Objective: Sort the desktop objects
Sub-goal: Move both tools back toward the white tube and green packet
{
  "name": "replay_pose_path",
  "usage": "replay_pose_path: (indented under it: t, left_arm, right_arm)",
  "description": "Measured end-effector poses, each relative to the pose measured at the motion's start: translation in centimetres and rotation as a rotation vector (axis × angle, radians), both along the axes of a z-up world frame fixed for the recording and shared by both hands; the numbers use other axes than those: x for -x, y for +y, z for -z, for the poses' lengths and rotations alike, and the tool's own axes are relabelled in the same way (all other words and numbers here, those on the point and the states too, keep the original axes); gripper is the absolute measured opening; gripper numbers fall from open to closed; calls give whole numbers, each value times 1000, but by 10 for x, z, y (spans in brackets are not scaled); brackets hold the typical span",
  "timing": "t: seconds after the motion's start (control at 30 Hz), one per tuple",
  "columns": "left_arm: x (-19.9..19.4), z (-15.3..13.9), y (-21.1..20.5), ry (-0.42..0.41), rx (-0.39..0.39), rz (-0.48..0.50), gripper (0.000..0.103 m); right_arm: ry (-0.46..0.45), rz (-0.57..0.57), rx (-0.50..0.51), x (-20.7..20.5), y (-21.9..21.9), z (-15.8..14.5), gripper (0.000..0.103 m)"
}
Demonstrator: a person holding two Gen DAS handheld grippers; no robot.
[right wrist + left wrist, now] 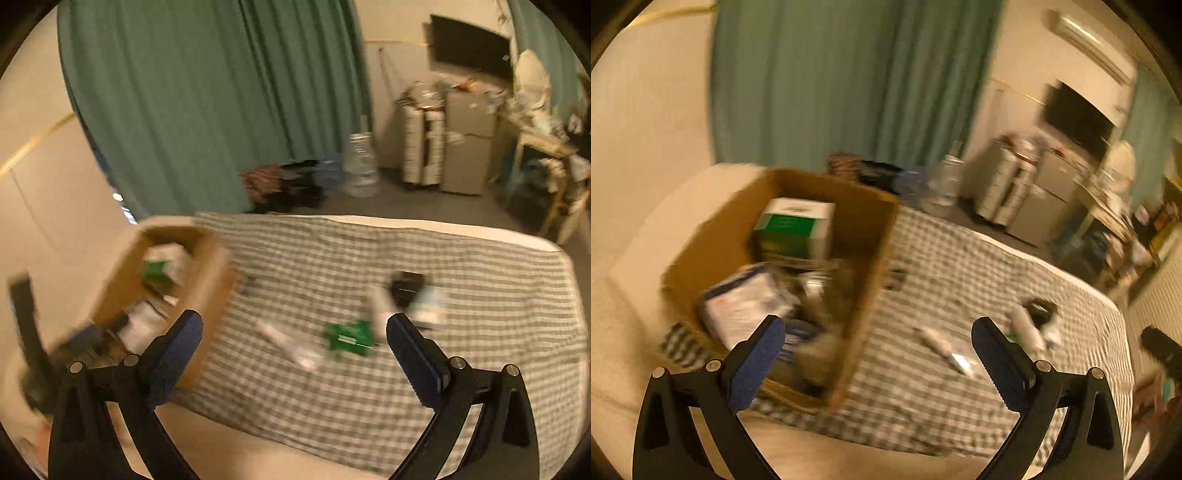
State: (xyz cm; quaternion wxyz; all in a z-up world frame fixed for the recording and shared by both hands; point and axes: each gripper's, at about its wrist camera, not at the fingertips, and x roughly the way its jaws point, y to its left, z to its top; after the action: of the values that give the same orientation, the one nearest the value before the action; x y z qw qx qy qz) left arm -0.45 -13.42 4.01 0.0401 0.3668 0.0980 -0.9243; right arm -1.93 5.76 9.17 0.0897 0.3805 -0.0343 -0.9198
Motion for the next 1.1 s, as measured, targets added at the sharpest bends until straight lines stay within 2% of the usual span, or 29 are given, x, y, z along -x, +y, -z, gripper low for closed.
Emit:
replay_pose_path:
  t: [0.1, 0.2, 0.3, 0.37, 0.43, 0.5, 0.57, 0.63, 0.67, 0.7, 0.77, 0.8, 0.87, 0.97, 1.03, 1.1]
  left_arm:
    - [-6, 10, 49, -5, 57, 97, 103]
    - [-9, 44, 85, -53, 116, 162, 103]
    - [-15, 80, 102, -61, 154, 176, 103]
    - [-7, 92, 108, -109, 164, 145, 103]
    - [11, 97, 110, -157, 134, 130, 103]
    - [28, 98, 110, -171, 82, 119, 103]
    - [37, 96, 101, -113, -20, 71, 103]
    - [46, 101, 95, -107, -86, 35, 103]
    - [56, 108, 95, -128, -99, 36, 103]
    - [66, 116, 96, -151, -79, 32, 103]
    - [84, 132, 98, -187, -23, -11, 103]
    - [88, 138, 96, -190, -25, -29, 103]
    - [93, 150, 87, -182, -61, -64, 103]
    - [102, 174, 69, -251, -156, -91, 103]
    - [105, 181, 62, -274, -178, -123, 101]
    - [106, 185, 58, -272, -210, -130, 98]
  right_arm:
    - [-12, 25, -49, -27, 37, 21, 100]
    - [3, 89, -96, -48, 65, 53, 100]
    - [22, 141, -113, -68, 93, 91, 100]
    - [29, 158, -108, -77, 109, 111, 100]
    - [6, 138, -151, -67, 112, 118, 100]
    - [49, 113, -164, -54, 112, 116, 100]
    - [73, 124, -119, -38, 114, 119, 100]
    - [43, 134, -23, -19, 117, 130, 100]
    - [19, 133, 13, -7, 116, 133, 97]
    - [10, 131, 36, 2, 114, 138, 95]
    - [11, 116, 45, 22, 107, 144, 94]
    - [19, 116, 38, 30, 102, 148, 94]
    - [34, 119, 32, 51, 91, 154, 94]
    - [42, 110, 20, 80, 71, 165, 93]
    - [35, 101, -29, 101, 56, 176, 84]
    - [-2, 91, -30, 117, 49, 188, 78]
